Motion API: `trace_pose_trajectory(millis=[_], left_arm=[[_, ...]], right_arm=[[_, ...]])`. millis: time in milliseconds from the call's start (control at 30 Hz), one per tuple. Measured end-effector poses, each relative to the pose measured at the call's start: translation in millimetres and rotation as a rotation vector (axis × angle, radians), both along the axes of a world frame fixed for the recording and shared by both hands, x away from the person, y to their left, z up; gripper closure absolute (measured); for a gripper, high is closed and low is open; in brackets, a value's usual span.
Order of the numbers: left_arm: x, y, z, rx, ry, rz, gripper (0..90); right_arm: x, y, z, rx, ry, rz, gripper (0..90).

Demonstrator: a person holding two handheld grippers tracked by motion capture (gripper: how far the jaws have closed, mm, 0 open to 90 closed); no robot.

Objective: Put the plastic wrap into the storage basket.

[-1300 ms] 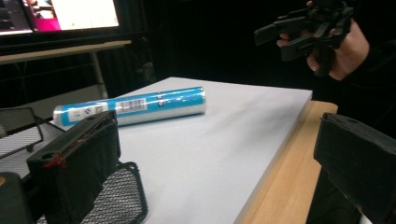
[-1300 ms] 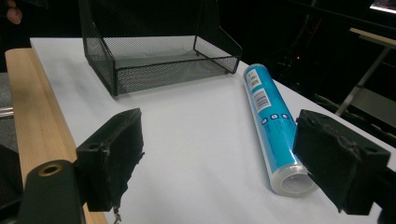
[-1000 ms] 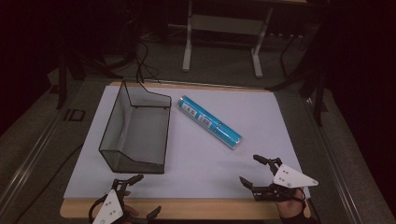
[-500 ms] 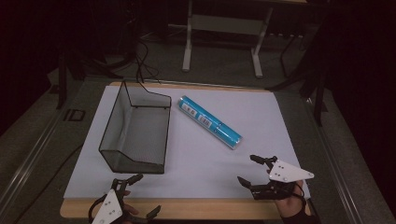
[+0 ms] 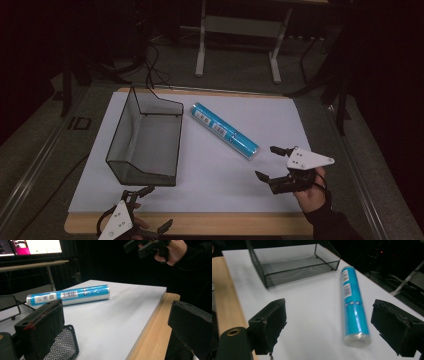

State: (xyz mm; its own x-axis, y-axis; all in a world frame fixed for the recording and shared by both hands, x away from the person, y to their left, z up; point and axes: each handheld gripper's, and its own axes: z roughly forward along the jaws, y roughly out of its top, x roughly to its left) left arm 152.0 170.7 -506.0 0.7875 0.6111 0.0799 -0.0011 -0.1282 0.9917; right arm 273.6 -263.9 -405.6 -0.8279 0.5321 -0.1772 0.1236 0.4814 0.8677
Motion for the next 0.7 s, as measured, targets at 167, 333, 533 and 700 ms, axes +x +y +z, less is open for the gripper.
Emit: trace_pose_trajectory(millis=[167,333,533,700], left_arm=[[-1.1,-0.7,0.3,0.0,-0.003,-0.005,1.1],[-1.5,-0.8,0.4,0.0,-0.002,-0.008,1.1],[-1.8,-0.7,1.1,0.0,-0.007,-0.007,1.1],[-2.2,-1.4,1.4,0.007,-0.01,-0.012,1.1]], right_arm=[[27.1,6.4,12.3,-0.013,0.043,-0.015,12.6],[41.2,16.1,14.6,-0.05,0.069,-0.008,12.1],[62.2,28.9,12.9,-0.042,0.079,-0.008,12.2],[81.4,42.7,9.6,-0.046,0.085,-0.02,12.3]])
